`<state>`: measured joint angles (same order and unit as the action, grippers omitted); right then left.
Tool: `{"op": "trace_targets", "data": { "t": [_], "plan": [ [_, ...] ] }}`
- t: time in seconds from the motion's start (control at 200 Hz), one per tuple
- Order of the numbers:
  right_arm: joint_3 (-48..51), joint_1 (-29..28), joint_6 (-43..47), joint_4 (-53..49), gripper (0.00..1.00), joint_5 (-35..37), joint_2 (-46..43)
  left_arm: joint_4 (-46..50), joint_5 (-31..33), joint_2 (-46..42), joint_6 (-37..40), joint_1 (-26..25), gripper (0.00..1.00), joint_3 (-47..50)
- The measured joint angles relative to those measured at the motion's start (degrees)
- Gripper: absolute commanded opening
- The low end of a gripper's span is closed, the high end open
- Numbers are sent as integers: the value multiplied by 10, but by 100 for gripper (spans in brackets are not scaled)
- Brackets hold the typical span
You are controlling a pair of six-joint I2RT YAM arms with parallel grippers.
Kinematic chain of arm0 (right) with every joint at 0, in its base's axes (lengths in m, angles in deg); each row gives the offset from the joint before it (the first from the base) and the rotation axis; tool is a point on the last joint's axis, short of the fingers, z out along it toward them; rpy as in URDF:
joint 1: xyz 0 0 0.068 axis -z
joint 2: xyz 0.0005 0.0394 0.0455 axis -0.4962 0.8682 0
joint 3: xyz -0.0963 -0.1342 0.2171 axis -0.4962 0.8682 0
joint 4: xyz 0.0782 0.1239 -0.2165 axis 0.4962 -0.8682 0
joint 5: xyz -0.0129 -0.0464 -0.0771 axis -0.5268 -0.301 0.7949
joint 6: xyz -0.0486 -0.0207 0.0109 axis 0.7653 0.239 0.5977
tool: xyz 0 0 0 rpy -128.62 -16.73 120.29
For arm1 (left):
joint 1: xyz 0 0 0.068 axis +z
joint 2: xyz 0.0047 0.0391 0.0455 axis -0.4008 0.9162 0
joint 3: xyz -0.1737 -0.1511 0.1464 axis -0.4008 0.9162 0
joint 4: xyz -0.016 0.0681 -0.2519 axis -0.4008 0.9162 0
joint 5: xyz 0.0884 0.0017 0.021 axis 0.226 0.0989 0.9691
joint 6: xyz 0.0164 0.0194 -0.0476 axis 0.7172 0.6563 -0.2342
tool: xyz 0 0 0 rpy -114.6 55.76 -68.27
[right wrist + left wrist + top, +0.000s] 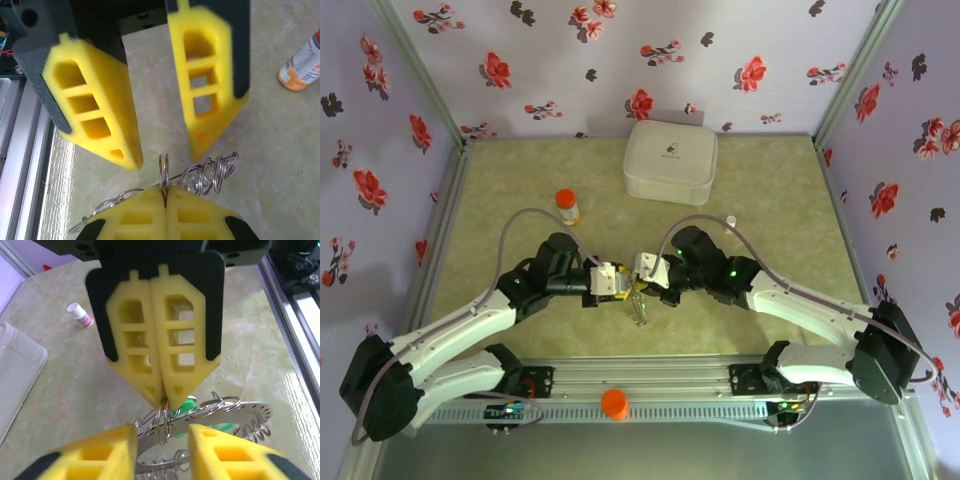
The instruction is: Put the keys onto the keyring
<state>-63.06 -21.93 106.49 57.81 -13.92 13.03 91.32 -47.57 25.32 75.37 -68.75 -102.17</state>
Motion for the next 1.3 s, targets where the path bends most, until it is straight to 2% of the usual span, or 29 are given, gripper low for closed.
{"op": "trace_targets", "data": {
  "t": [0.255, 0.36, 0.495, 0.54, 0.645, 0.715, 0.79, 1.03, 1.3],
  "plan": [
    [-5, -9, 0, 1, 0, 0, 4, 5, -4, 8, 2, -4, 16, 0],
    [-6, -12, 0, 0, 0, 1, 8, 5, -4, 8, 1, -4, 15, 0],
    [-9, -13, 0, 0, 0, 4, 12, 7, -3, 8, -3, -5, 0, 0],
    [-9, -12, -1, 0, 0, 5, 12, 7, -3, 8, -7, -5, 0, 0],
    [-7, -10, -14, 6, 23, 5, 9, 1, -3, 5, -19, -5, 0, 2],
    [9, -2, -29, 34, 30, 0, -3, -14, -4, -2, -32, -6, 0, 10],
    [29, 7, -45, 54, 33, -5, -29, -43, -4, -15, -54, -7, 0, 29],
    [76, 12, -83, 90, 33, -11, -63, -138, -4, -40, -114, -7, 0, 80],
    [90, 12, -96, 105, 25, -10, -69, -181, -8, -48, -127, -7, 0, 108]
  ]
}}
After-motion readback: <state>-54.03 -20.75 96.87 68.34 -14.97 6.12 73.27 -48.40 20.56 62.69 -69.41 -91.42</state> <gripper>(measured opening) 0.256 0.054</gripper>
